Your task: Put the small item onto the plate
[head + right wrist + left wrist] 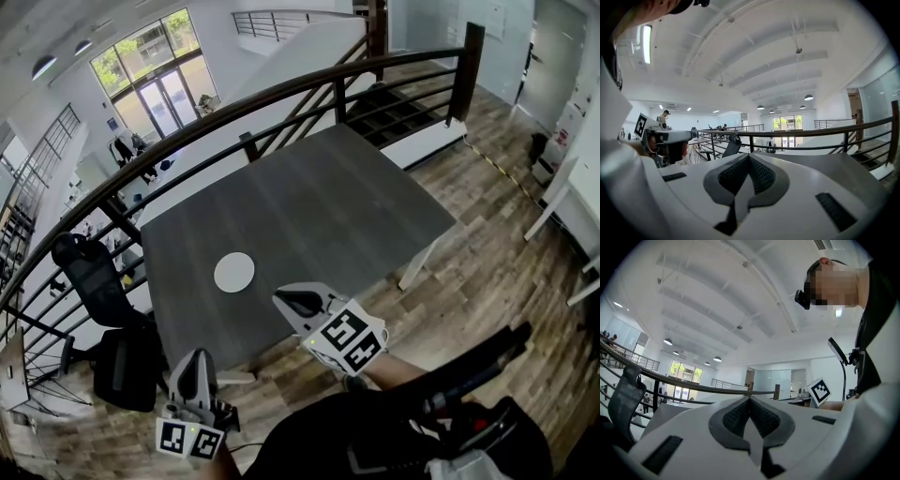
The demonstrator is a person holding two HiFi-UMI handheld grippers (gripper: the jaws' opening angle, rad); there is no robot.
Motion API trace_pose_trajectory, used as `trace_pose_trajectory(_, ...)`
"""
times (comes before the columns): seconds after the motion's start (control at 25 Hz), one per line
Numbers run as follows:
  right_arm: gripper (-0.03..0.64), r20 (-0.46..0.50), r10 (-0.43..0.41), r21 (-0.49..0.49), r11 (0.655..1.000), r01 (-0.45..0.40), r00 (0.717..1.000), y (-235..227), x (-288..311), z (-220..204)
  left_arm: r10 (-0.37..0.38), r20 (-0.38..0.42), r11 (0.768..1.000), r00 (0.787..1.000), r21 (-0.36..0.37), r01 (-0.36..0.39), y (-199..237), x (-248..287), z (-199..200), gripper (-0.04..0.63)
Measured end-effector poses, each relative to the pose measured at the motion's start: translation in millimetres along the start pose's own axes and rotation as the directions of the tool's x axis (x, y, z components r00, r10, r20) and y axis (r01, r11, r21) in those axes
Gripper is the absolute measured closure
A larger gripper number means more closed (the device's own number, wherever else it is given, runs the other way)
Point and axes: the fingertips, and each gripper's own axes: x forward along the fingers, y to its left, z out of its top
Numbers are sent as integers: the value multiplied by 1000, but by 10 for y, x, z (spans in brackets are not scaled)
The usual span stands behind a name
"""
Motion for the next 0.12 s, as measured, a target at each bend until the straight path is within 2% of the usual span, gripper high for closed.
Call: trace_pose_trajectory(0.12, 615, 9, 8, 12, 1000, -8, 1000, 48, -4, -7, 27, -22, 999, 999, -29, -27, 71, -64, -74, 592)
